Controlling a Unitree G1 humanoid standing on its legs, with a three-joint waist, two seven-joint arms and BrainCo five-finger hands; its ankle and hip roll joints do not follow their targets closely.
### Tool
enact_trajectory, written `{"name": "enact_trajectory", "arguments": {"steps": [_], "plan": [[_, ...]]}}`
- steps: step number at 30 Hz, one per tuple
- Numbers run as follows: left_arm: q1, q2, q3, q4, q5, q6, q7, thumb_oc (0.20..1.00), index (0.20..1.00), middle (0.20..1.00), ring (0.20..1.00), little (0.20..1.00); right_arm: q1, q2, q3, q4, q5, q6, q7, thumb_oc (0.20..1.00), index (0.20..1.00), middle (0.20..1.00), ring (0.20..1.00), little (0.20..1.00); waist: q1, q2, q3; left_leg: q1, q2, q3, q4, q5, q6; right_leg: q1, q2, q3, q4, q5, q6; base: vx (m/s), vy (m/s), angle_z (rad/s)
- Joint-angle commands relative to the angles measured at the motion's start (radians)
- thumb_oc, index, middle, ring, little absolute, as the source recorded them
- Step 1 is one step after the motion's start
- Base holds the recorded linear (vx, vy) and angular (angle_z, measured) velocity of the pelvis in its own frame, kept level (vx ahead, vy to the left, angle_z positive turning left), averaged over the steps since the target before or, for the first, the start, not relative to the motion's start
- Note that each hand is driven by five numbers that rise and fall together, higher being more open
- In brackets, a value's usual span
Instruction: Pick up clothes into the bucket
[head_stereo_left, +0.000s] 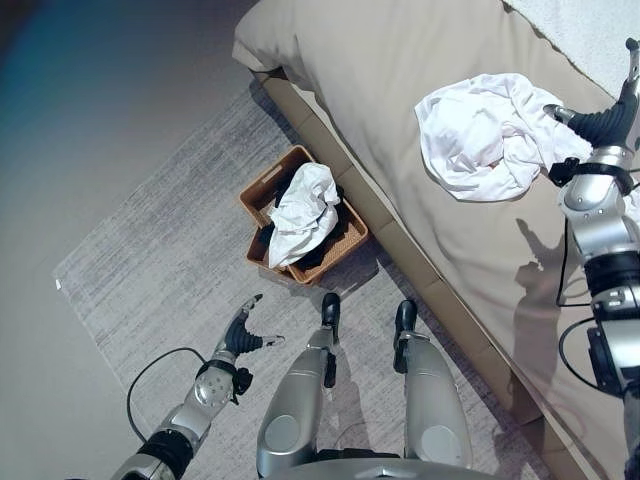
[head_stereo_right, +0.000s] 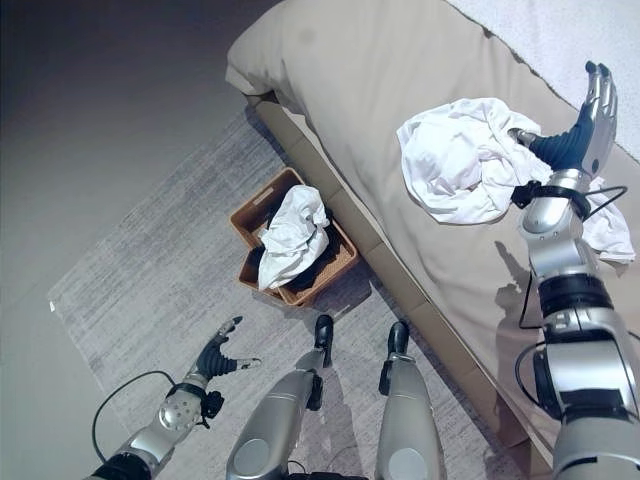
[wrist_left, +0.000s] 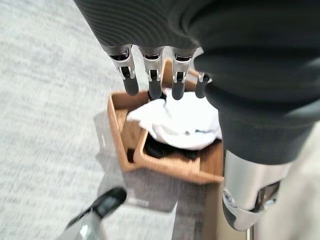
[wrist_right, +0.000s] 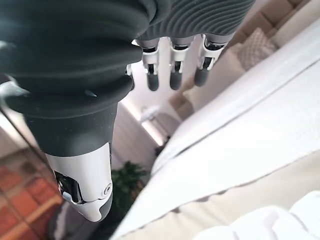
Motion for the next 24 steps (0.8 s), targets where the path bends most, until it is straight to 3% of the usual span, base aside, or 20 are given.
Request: {"name": "enact_trajectory", "arguments": {"steps": [1, 9, 20, 21, 22, 24], "plan": [[0.022, 0.007, -0.014, -0.027, -0.036, -0.014, 0.005, 1.0, 1.0, 1.0, 1.0, 1.0, -0.144, -0.086, 0.106, 0.049, 0.042, -0.008, 0.0, 1.0, 1.0, 1.0, 1.0, 1.0, 0.02, -0.018, -0.007, 0.027, -0.009, 0.012, 0.04, -0.05, 0.012, 0.075, -0.022, -0.008, -0.052, 0.024, 0.061, 0.0, 0.0, 0.0], [0.007, 0.007, -0.037, -0.077, -0.078, -0.001, 0.026, 1.0, 1.0, 1.0, 1.0, 1.0, -0.426, -0.142, 0.352, 0.321, 0.095, 0.018, 0.117, 1.0, 1.0, 1.0, 1.0, 1.0, 0.032, 0.009, 0.05, -0.052, -0.019, 0.006, 0.064, -0.033, 0.005, -0.011, -0.037, -0.018, 0.001, 0.022, 0.053, -0.01, 0.001, 0.03], [0.021, 0.03, -0.036, -0.181, -0.119, -0.002, 0.047, 1.0, 1.0, 1.0, 1.0, 1.0, -0.571, -0.172, 0.509, 0.412, 0.096, 0.039, 0.207, 1.0, 1.0, 1.0, 1.0, 1.0, 0.065, 0.041, 0.051, -0.235, -0.041, -0.007, 0.116, -0.025, 0.007, -0.218, -0.065, -0.016, 0.121, -0.007, 0.039, 0.02, -0.018, 0.11], [0.025, 0.026, -0.038, -0.173, -0.122, 0.0, 0.049, 1.0, 1.0, 1.0, 1.0, 1.0, -0.573, -0.173, 0.513, 0.424, 0.101, 0.043, 0.215, 1.0, 1.0, 1.0, 1.0, 1.0, 0.064, 0.038, 0.051, -0.223, -0.046, -0.012, 0.117, -0.05, 0.002, -0.215, -0.068, -0.006, 0.137, -0.043, 0.046, 0.01, -0.03, 0.11], [0.022, 0.024, -0.038, -0.171, -0.122, 0.002, 0.05, 1.0, 1.0, 1.0, 1.0, 1.0, -0.585, -0.175, 0.519, 0.434, 0.106, 0.046, 0.223, 1.0, 1.0, 1.0, 1.0, 1.0, 0.069, 0.045, 0.051, -0.26, -0.043, -0.008, 0.115, -0.019, 0.005, -0.249, -0.068, -0.018, 0.137, -0.014, 0.037, 0.1, -0.048, 0.11], [0.026, 0.024, -0.05, -0.176, -0.127, 0.009, 0.042, 1.0, 1.0, 1.0, 1.0, 1.0, -0.584, -0.187, 0.528, 0.464, 0.117, 0.054, 0.259, 1.0, 1.0, 1.0, 1.0, 1.0, 0.071, 0.044, 0.051, -0.267, -0.047, -0.02, 0.107, -0.034, -0.004, -0.269, -0.078, -0.015, 0.164, -0.056, 0.041, 0.06, -0.052, 0.12]]}}
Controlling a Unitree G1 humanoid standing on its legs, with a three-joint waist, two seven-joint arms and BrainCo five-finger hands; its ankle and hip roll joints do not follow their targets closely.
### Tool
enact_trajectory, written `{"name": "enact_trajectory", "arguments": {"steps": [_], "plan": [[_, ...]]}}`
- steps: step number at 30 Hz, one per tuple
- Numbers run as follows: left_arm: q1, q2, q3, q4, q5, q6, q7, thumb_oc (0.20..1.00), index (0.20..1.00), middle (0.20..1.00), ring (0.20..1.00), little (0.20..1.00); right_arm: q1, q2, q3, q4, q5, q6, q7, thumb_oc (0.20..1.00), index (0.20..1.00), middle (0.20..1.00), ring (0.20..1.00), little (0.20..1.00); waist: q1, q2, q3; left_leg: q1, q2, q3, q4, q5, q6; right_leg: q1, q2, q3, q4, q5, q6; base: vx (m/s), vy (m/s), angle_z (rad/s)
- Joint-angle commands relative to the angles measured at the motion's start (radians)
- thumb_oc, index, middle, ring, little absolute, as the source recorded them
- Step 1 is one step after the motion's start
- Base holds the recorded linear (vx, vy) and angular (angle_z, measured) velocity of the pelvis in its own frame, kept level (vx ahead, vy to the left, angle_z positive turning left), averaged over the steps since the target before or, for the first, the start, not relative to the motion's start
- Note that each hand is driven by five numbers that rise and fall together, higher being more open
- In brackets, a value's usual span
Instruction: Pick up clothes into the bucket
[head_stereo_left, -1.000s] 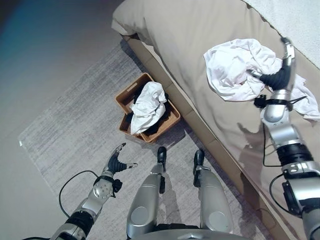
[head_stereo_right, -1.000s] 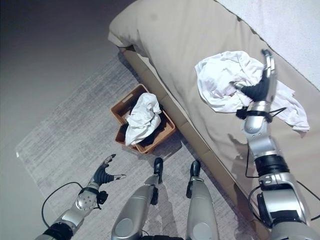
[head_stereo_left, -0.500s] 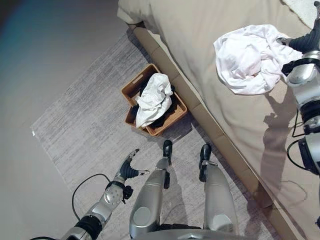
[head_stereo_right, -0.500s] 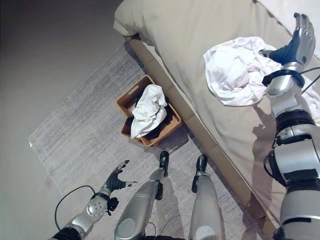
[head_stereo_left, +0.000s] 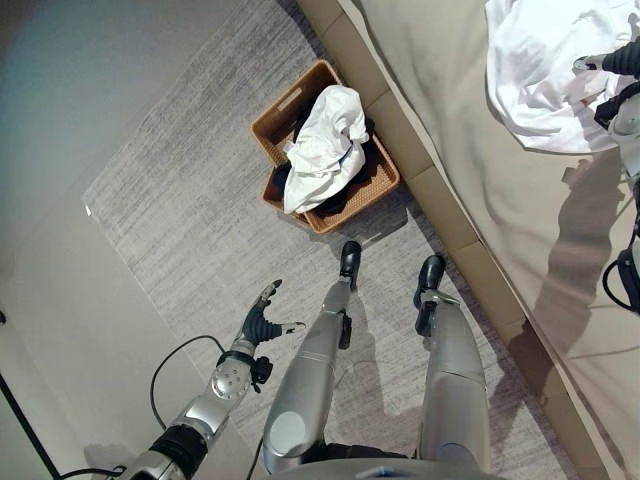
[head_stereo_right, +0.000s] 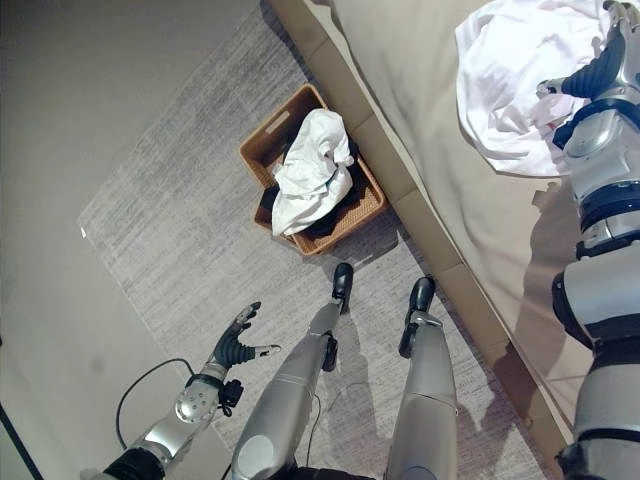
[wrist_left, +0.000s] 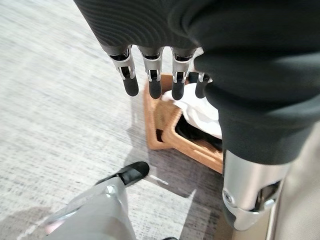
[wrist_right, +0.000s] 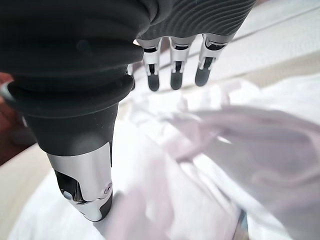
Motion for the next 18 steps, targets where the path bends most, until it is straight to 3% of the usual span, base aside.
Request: {"name": "enact_trajectory", "arguments": {"steps": [1, 14, 15, 16, 18], "plan": [[0.022, 0.035, -0.01, -0.028, -0.015, -0.007, 0.016, 1.0, 1.0, 1.0, 1.0, 1.0, -0.115, -0.105, 0.076, 0.034, 0.035, 0.008, 0.032, 1.0, 1.0, 1.0, 1.0, 1.0, 0.017, -0.016, 0.02, 0.024, -0.008, 0.026, 0.083, -0.091, 0.011, 0.076, -0.02, 0.008, -0.027, -0.003, 0.065, 0.02, -0.043, 0.15], [0.001, 0.027, -0.018, -0.067, -0.067, 0.003, 0.02, 1.0, 1.0, 1.0, 1.0, 1.0, -0.127, -0.118, 0.105, 0.063, 0.036, 0.017, 0.066, 1.0, 1.0, 1.0, 1.0, 1.0, 0.03, -0.006, 0.02, -0.095, -0.013, 0.016, 0.078, -0.077, 0.017, -0.075, -0.027, 0.021, 0.017, -0.007, 0.062, 0.01, -0.007, 0.04], [-0.001, 0.027, -0.02, -0.071, -0.07, 0.003, 0.018, 1.0, 1.0, 1.0, 1.0, 1.0, -0.126, -0.117, 0.111, 0.058, 0.037, 0.014, 0.073, 0.583, 0.583, 0.583, 0.583, 0.583, 0.029, -0.007, 0.02, -0.103, -0.013, 0.016, 0.081, -0.077, 0.016, -0.083, -0.026, 0.022, 0.017, -0.006, 0.062, 0.0, 0.0, 0.0], [-0.002, 0.028, -0.022, -0.073, -0.07, 0.001, 0.017, 1.0, 1.0, 1.0, 1.0, 1.0, -0.13, -0.115, 0.115, 0.054, 0.041, 0.013, 0.077, 0.241, 0.241, 0.241, 0.241, 0.241, 0.028, -0.009, 0.02, -0.109, -0.012, 0.017, 0.082, -0.076, 0.016, -0.088, -0.026, 0.023, 0.016, -0.004, 0.062, 0.0, 0.0, 0.0], [-0.004, 0.031, -0.024, -0.077, -0.07, 0.0, 0.018, 1.0, 1.0, 1.0, 1.0, 1.0, -0.144, -0.109, 0.125, 0.049, 0.048, 0.01, 0.079, 0.2, 0.2, 0.2, 0.2, 0.2, 0.025, -0.011, 0.02, -0.116, -0.01, 0.018, 0.081, -0.074, 0.015, -0.095, -0.022, 0.025, 0.013, -0.003, 0.061, 0.0, 0.0, 0.0]]}}
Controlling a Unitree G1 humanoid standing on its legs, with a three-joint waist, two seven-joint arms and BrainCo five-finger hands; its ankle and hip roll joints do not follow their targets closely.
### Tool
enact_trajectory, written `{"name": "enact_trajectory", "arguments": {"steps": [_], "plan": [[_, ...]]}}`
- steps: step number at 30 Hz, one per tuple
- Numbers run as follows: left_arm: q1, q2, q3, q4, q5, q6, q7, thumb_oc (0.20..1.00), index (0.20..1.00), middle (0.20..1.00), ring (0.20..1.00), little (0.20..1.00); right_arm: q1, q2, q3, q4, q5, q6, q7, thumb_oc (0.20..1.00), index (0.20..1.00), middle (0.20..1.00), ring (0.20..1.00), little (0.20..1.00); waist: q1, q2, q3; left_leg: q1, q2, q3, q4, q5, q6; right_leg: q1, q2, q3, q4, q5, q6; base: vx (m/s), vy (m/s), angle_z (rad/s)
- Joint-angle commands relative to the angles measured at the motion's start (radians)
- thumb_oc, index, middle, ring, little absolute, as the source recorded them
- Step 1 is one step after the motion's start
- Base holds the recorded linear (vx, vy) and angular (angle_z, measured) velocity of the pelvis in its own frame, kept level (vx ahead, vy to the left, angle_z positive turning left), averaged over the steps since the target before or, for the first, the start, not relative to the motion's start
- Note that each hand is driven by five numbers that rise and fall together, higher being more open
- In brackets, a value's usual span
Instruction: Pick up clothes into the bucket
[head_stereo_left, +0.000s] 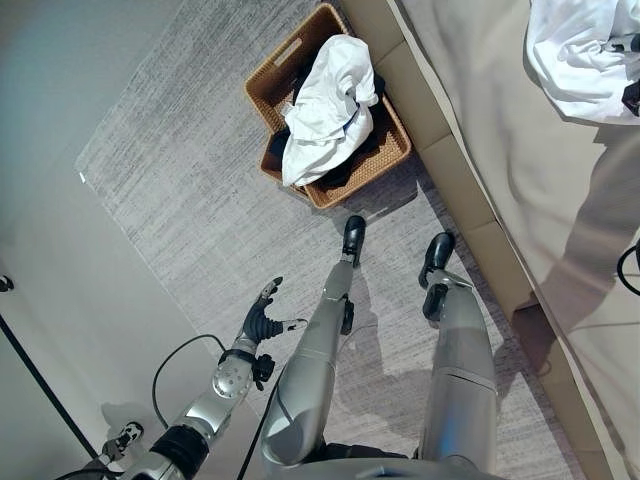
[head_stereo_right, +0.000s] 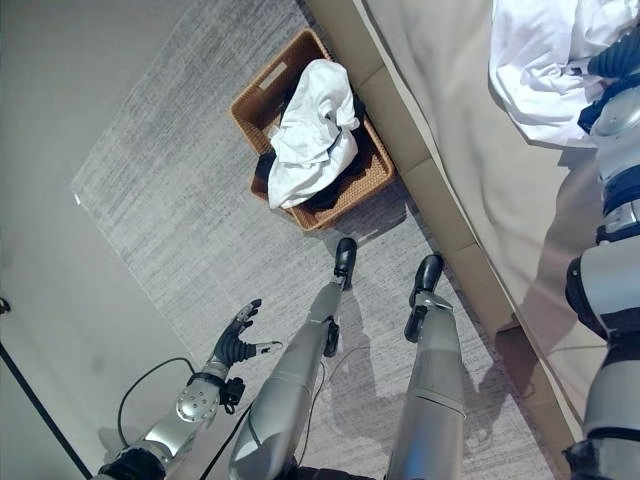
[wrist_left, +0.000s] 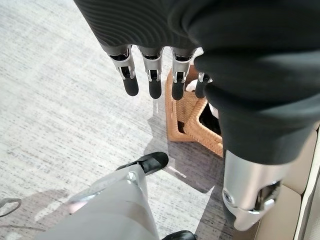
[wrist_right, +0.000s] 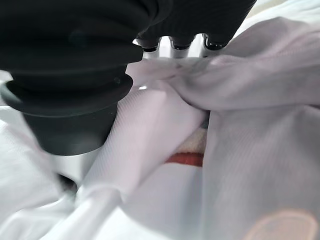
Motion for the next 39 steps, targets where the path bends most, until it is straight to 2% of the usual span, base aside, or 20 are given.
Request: {"name": "enact_trajectory", "arguments": {"steps": [1, 6, 12, 13, 16, 17, 21, 22, 23, 24, 25, 26, 27, 29, 33, 34, 35, 37, 39], "plan": [[-0.007, 0.032, -0.013, -0.006, -0.023, -0.01, 0.019, 1.0, 1.0, 1.0, 1.0, 1.0, -0.042, -0.074, 0.107, 0.021, 0.027, -0.002, 0.017, 0.2, 0.2, 0.2, 0.2, 0.2, 0.021, -0.012, 0.02, 0.033, 0.009, 0.03, 0.084, -0.098, 0.015, 0.088, 0.003, 0.018, -0.055, 0.003, 0.071, 0.0, 0.0, 0.0], [-0.019, 0.029, -0.011, 0.009, -0.024, -0.012, 0.032, 1.0, 1.0, 1.0, 1.0, 1.0, -0.073, -0.065, 0.125, -0.018, 0.056, -0.017, -0.009, 0.2, 0.2, 0.2, 0.2, 0.2, 0.007, -0.031, 0.02, 0.035, 0.014, 0.034, 0.081, -0.096, 0.011, 0.092, 0.01, 0.021, -0.071, 0.011, 0.071, 0.0, -0.003, -0.01], [-0.033, 0.047, 0.011, 0.013, -0.017, -0.02, 0.048, 1.0, 1.0, 1.0, 1.0, 1.0, -0.139, -0.092, 0.161, -0.181, 0.132, -0.052, -0.069, 0.2, 0.2, 0.2, 0.2, 0.2, -0.026, -0.084, 0.02, 0.082, 0.021, 0.047, 0.091, -0.111, 0.003, 0.152, 0.029, 0.029, -0.103, 0.028, 0.071, -0.01, -0.002, -0.02], [-0.032, 0.048, 0.012, 0.013, -0.016, -0.02, 0.048, 1.0, 1.0, 1.0, 1.0, 1.0, -0.138, -0.091, 0.161, -0.182, 0.132, -0.051, -0.069, 0.2, 0.2, 0.2, 0.2, 0.2, -0.025, -0.084, 0.02, 0.083, 0.022, 0.047, 0.091, -0.111, 0.003, 0.153, 0.029, 0.029, -0.103, 0.028, 0.071, -0.02, -0.004, -0.09], [-0.039, 0.061, 0.025, 0.013, -0.007, -0.026, 0.052, 1.0, 1.0, 1.0, 1.0, 1.0, -0.153, -0.114, 0.144, -0.27, 0.17, -0.073, -0.114, 0.2, 0.2, 0.2, 0.2, 0.2, -0.043, -0.113, 0.02, 0.123, 0.027, 0.053, 0.101, -0.124, 0.0, 0.205, 0.038, 0.03, -0.124, 0.035, 0.073, -0.06, -0.005, -0.17], [-0.047, 0.068, 0.033, 0.012, -0.006, -0.029, 0.05, 1.0, 1.0, 1.0, 1.0, 1.0, -0.16, -0.13, 0.128, -0.304, 0.187, -0.084, -0.131, 0.2, 0.2, 0.2, 0.2, 0.2, -0.045, -0.119, 0.02, 0.116, 0.032, 0.059, 0.099, -0.099, 0.003, 0.207, 0.04, 0.017, -0.145, 0.072, 0.066, -0.12, 0.016, -0.09], [-0.055, 0.085, 0.044, 0.004, 0.003, -0.037, 0.046, 1.0, 1.0, 1.0, 1.0, 1.0, -0.146, -0.168, 0.087, -0.424, 0.208, -0.106, -0.173, 0.2, 0.2, 0.2, 0.2, 0.2, -0.062, -0.145, 0.02, 0.188, 0.039, 0.064, 0.099, -0.111, -0.001, 0.299, 0.051, 0.016, -0.183, 0.08, 0.068, -0.05, 0.005, -0.12], [-0.067, 0.093, 0.054, -0.002, 0.005, -0.042, 0.039, 1.0, 1.0, 1.0, 1.0, 1.0, -0.137, -0.191, 0.05, -0.49, 0.224, -0.128, -0.198, 0.2, 0.2, 0.2, 0.2, 0.2, -0.074, -0.163, 0.02, 0.249, 0.045, 0.069, 0.102, -0.123, -0.002, 0.365, 0.058, 0.016, -0.199, 0.082, 0.068, 0.0, 0.004, -0.08], [-0.065, 0.094, 0.054, -0.002, 0.005, -0.042, 0.039, 1.0, 1.0, 1.0, 1.0, 1.0, -0.132, -0.191, 0.046, -0.492, 0.223, -0.128, -0.198, 0.2, 0.2, 0.2, 0.2, 0.2, -0.073, -0.164, 0.02, 0.252, 0.045, 0.068, 0.101, -0.124, -0.002, 0.369, 0.059, 0.016, -0.201, 0.083, 0.068, 0.0, 0.0, -0.1], [-0.07, 0.101, 0.07, -0.033, -0.004, -0.048, 0.03, 1.0, 1.0, 1.0, 1.0, 1.0, -0.101, -0.202, -0.006, -0.543, 0.268, -0.149, -0.207, 0.2, 0.2, 0.2, 0.2, 0.2, -0.083, -0.177, 0.02, 0.313, 0.051, 0.073, 0.098, -0.131, -0.004, 0.439, 0.066, 0.013, -0.225, 0.086, 0.069, 0.01, -0.003, -0.09], [-0.068, 0.104, 0.07, -0.034, -0.004, -0.048, 0.03, 1.0, 1.0, 1.0, 1.0, 1.0, -0.093, -0.202, -0.012, -0.545, 0.268, -0.15, -0.207, 0.2, 0.2, 0.2, 0.2, 0.2, -0.082, -0.179, 0.02, 0.317, 0.052, 0.073, 0.096, -0.131, -0.004, 0.444, 0.066, 0.012, -0.228, 0.087, 0.069, 0.02, 0.005, -0.1], [-0.092, 0.11, 0.088, -0.058, -0.018, -0.056, 0.024, 1.0, 1.0, 1.0, 1.0, 1.0, -0.05, -0.202, -0.107, -0.608, 0.375, -0.2, -0.217, 0.2, 0.2, 0.2, 0.2, 0.2, -0.093, -0.193, 0.02, 0.4, 0.06, 0.079, 0.085, -0.14, -0.008, 0.535, 0.077, 0.011, -0.267, 0.091, 0.072, 0.02, 0.008, -0.1], [-0.089, 0.113, 0.087, -0.06, -0.018, -0.055, 0.023, 1.0, 1.0, 1.0, 1.0, 1.0, -0.039, -0.202, -0.116, -0.611, 0.375, -0.2, -0.216, 0.2, 0.2, 0.2, 0.2, 0.2, -0.092, -0.195, 0.02, 0.407, 0.061, 0.078, 0.082, -0.14, -0.008, 0.543, 0.078, 0.01, -0.271, 0.092, 0.072, 0.05, 0.008, -0.09], [-0.081, 0.139, 0.121, -0.137, -0.062, -0.067, -0.017, 1.0, 1.0, 1.0, 1.0, 1.0, 0.023, -0.196, -0.181, -0.68, 0.423, -0.223, -0.197, 0.2, 0.2, 0.2, 0.2, 0.2, -0.099, -0.209, -0.026, 0.483, 0.074, 0.09, 0.057, -0.148, -0.013, 0.632, 0.088, 0.005, -0.33, 0.103, 0.076, 0.08, 0.006, -0.09], [-0.069, 0.173, 0.176, -0.285, -0.187, -0.076, -0.09, 1.0, 1.0, 1.0, 1.0, 1.0, 0.088, -0.178, -0.2, -0.774, 0.486, -0.245, -0.136, 0.2, 0.2, 0.2, 0.2, 0.2, -0.113, -0.23, -0.116, 0.582, 0.095, 0.116, 0.022, -0.156, -0.019, 0.74, 0.107, 0.01, -0.418, 0.121, 0.084, 0.1, 0.013, -0.17], [-0.058, 0.179, 0.19, -0.309, -0.216, -0.068, -0.112, 1.0, 1.0, 1.0, 1.0, 1.0, 0.104, -0.177, -0.202, -0.785, 0.495, -0.237, -0.115, 0.2, 0.2, 0.2, 0.2, 0.2, -0.114, -0.232, -0.141, 0.599, 0.098, 0.122, 0.011, -0.15, -0.018, 0.762, 0.111, 0.008, -0.443, 0.132, 0.084, 0.05, 0.003, -0.22], [-0.057, 0.18, 0.19, -0.31, -0.216, -0.068, -0.113, 1.0, 1.0, 1.0, 1.0, 1.0, 0.105, -0.176, -0.203, -0.785, 0.495, -0.237, -0.115, 0.2, 0.2, 0.2, 0.2, 0.2, -0.114, -0.232, -0.141, 0.601, 0.098, 0.122, 0.01, -0.15, -0.018, 0.763, 0.111, 0.008, -0.445, 0.133, 0.084, 0.07, 0.007, -0.31], [-0.082, 0.181, 0.215, -0.433, -0.341, -0.053, -0.173, 1.0, 1.0, 1.0, 1.0, 1.0, 0.168, -0.151, -0.191, -0.819, 0.518, -0.215, -0.042, 0.2, 0.2, 0.2, 0.2, 0.2, -0.129, -0.239, -0.224, 0.682, 0.114, 0.145, -0.019, -0.158, -0.022, 0.85, 0.125, 0.011, -0.508, 0.141, 0.091, 0.07, 0.012, -0.27], [-0.091, 0.187, 0.216, -0.46, -0.355, -0.041, -0.187, 1.0, 1.0, 1.0, 1.0, 1.0, 0.195, -0.15, -0.188, -0.831, 0.521, -0.204, -0.018, 0.2, 0.2, 0.2, 0.2, 0.2, -0.131, -0.24, -0.243, 0.705, 0.118, 0.151, -0.03, -0.159, -0.022, 0.877, 0.129, 0.012, -0.524, 0.144, 0.091, 0.06, 0.016, -0.18]]}}
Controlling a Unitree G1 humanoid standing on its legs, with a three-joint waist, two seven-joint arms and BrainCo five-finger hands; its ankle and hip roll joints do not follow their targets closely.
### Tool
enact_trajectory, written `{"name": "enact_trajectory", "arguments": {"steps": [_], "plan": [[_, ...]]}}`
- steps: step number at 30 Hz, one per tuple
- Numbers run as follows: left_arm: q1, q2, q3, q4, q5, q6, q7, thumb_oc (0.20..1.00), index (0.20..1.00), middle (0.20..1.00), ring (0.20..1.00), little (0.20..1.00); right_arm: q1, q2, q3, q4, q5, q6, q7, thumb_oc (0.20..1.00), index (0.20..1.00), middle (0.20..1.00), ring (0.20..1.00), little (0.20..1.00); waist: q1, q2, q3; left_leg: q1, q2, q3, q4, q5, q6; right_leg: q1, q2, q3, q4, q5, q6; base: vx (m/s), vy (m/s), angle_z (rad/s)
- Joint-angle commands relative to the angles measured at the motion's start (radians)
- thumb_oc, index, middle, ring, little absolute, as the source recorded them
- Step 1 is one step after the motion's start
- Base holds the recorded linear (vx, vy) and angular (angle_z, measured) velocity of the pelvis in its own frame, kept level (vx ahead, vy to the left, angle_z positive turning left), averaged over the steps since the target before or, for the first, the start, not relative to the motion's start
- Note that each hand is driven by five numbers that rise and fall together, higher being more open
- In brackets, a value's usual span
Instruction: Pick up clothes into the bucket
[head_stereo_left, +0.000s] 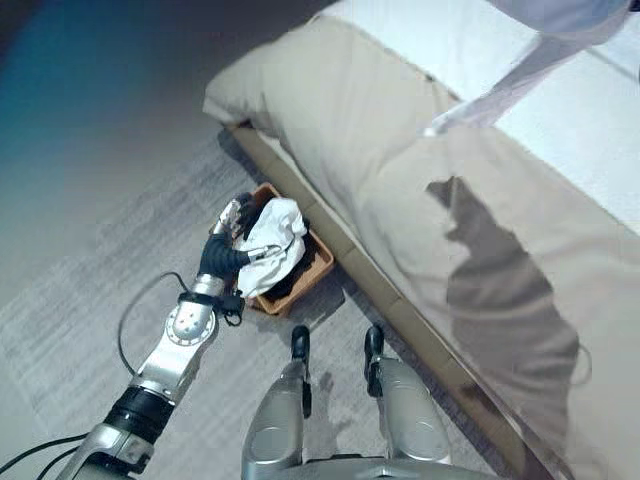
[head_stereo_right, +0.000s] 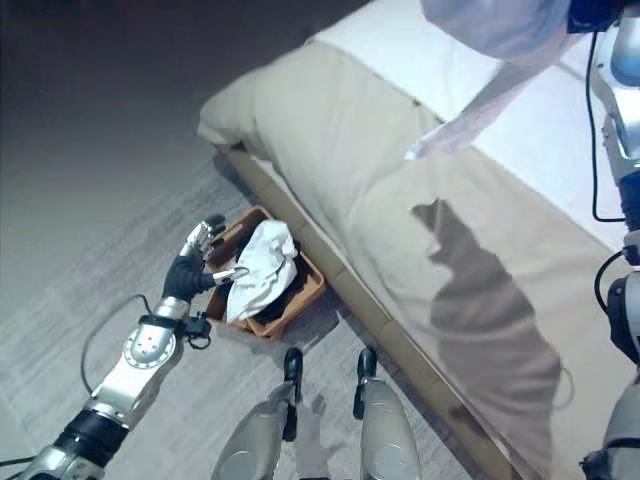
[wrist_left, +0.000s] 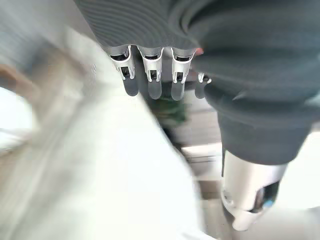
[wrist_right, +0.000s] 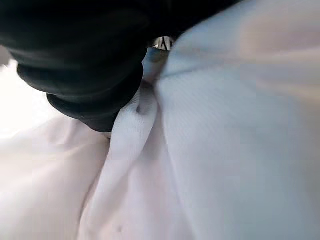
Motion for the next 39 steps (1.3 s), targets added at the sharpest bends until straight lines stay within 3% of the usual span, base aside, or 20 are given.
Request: {"name": "enact_trajectory", "arguments": {"steps": [1, 8, 18, 27, 34, 39], "plan": [[0.028, 0.028, -0.007, -0.076, -0.074, -0.013, -0.061, 1.0, 1.0, 1.0, 1.0, 1.0, 0.029, -0.017, 0.011, -0.038, 0.042, -0.017, 0.067, 0.2, 0.2, 0.2, 0.2, 0.2, -0.015, -0.054, -0.133, 0.062, 0.012, 0.044, 0.035, -0.076, -0.022, 0.134, -0.011, -0.031, -0.139, 0.032, 0.063, 0.08, 0.009, -0.08], [-0.109, 0.089, -0.054, -0.158, -0.059, 0.044, -0.106, 1.0, 1.0, 1.0, 1.0, 1.0, 0.265, -0.064, 0.017, -0.12, 0.042, 0.064, 0.241, 0.2, 0.2, 0.2, 0.2, 0.2, -0.022, -0.069, -0.249, 0.175, 0.026, 0.064, -0.041, -0.075, -0.028, 0.261, -0.004, -0.054, -0.245, 0.057, 0.076, 0.04, -0.005, -0.04], [-0.472, 0.112, -0.342, -0.076, -0.136, 0.096, -0.185, 1.0, 1.0, 1.0, 1.0, 1.0, 0.437, -0.034, 0.059, -0.286, 0.083, 0.108, 0.391, 0.2, 0.2, 0.2, 0.2, 0.2, -0.011, -0.067, -0.297, 0.231, 0.02, 0.067, -0.045, -0.086, -0.023, 0.35, -0.009, -0.074, -0.296, 0.069, 0.083, 0.0, 0.0, 0.0], [-0.541, 0.052, -0.426, -0.016, -0.09, 0.117, -0.194, 1.0, 1.0, 1.0, 1.0, 1.0, 0.494, -0.032, 0.081, -0.477, 0.107, 0.108, 0.468, 0.2, 0.2, 0.2, 0.2, 0.2, -0.008, -0.068, -0.305, 0.252, 0.016, 0.052, -0.05, -0.09, -0.017, 0.375, -0.012, -0.09, -0.293, 0.063, 0.083, 0.0, 0.0, 0.03], [-0.556, -0.019, -0.444, 0.041, -0.036, 0.132, -0.184, 1.0, 1.0, 1.0, 1.0, 1.0, 0.489, 0.025, 0.081, -0.597, 0.136, 0.097, 0.489, 0.2, 0.2, 0.2, 0.2, 0.2, -0.009, -0.065, -0.301, 0.261, 0.015, 0.047, -0.052, -0.092, -0.013, 0.385, -0.016, -0.097, -0.291, 0.059, 0.085, 0.0, -0.001, 0.03], [-0.546, -0.078, -0.415, 0.093, 0.1, 0.136, -0.15, 1.0, 1.0, 1.0, 1.0, 1.0, 0.502, 0.106, 0.051, -0.676, 0.168, 0.08, 0.498, 0.2, 0.2, 0.2, 0.2, 0.2, -0.008, -0.064, -0.297, 0.263, 0.012, 0.043, -0.051, -0.098, -0.006, 0.385, -0.017, -0.091, -0.288, 0.056, 0.087, 0.0, 0.0, 0.0]]}}
